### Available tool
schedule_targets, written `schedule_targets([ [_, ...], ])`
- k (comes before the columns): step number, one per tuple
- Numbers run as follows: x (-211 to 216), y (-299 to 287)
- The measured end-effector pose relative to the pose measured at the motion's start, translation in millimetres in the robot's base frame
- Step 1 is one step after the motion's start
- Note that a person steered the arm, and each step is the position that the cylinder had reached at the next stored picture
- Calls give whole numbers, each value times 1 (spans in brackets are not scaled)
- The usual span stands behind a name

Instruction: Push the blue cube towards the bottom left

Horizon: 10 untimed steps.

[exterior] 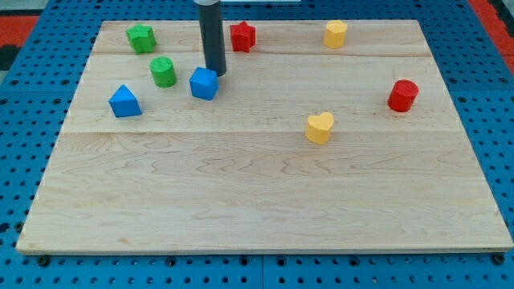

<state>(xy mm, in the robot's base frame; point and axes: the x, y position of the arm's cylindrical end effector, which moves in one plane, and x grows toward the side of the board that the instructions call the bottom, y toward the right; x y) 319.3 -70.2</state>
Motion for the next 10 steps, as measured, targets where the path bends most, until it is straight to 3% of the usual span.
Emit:
schedule_targets([
  [2,73,-39],
  [5,136,-71],
  [10,154,-108],
])
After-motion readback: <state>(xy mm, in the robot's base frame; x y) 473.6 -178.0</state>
